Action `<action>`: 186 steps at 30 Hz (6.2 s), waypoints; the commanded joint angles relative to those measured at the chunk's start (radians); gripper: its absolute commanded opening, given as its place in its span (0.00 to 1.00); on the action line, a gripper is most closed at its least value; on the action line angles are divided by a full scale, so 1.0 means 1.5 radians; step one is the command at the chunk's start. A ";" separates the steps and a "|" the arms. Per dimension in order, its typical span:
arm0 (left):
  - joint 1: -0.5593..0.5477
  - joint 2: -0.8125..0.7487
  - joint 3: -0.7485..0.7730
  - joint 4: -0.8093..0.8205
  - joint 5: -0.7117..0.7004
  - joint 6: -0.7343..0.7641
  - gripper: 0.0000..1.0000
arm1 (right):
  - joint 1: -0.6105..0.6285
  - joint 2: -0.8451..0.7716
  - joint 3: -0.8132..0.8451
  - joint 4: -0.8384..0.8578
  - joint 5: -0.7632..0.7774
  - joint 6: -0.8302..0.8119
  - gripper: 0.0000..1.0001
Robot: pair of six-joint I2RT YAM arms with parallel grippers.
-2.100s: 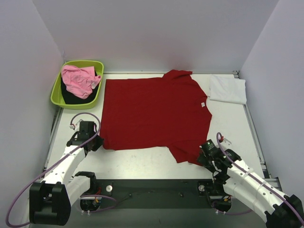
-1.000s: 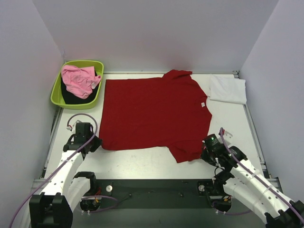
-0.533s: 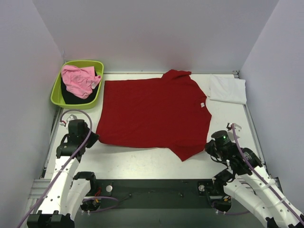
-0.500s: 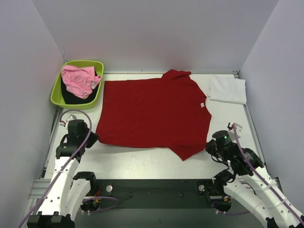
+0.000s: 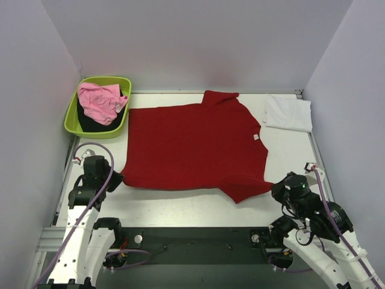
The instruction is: Fold and stack the t-shirts
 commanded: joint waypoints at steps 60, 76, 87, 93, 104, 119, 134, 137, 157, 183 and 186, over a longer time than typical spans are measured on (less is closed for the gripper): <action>0.027 0.538 0.205 0.283 -0.063 -0.081 0.00 | -0.211 0.725 0.325 0.415 -0.121 -0.119 0.00; 0.028 0.586 0.229 0.306 -0.060 -0.085 0.00 | -0.241 0.726 0.352 0.431 -0.108 -0.120 0.00; 0.028 0.567 0.233 0.302 -0.054 -0.086 0.00 | -0.253 0.675 0.341 0.428 -0.109 -0.119 0.00; 0.026 0.564 0.236 0.301 -0.051 -0.086 0.00 | -0.255 0.669 0.348 0.419 -0.114 -0.121 0.00; 0.026 0.610 0.252 0.311 -0.053 -0.085 0.00 | -0.255 0.720 0.359 0.421 -0.110 -0.117 0.00; 0.020 0.695 0.274 0.330 -0.063 -0.085 0.00 | -0.255 0.866 0.438 0.440 -0.137 -0.121 0.00; 0.017 0.665 0.264 0.341 -0.087 -0.107 0.89 | -0.243 0.891 0.397 0.597 -0.133 -0.171 0.90; -0.012 0.603 0.249 0.348 -0.094 -0.103 0.89 | -0.220 0.831 0.363 0.593 -0.115 -0.185 0.91; -0.203 0.527 0.107 0.465 -0.013 0.016 0.89 | -0.057 0.840 0.243 0.527 -0.314 -0.285 0.90; -0.230 0.602 0.063 0.532 -0.023 0.062 0.88 | -0.053 0.921 0.131 0.603 -0.258 -0.268 0.90; -0.235 0.578 0.043 0.512 -0.030 0.063 0.88 | -0.052 0.903 0.096 0.622 -0.257 -0.259 0.89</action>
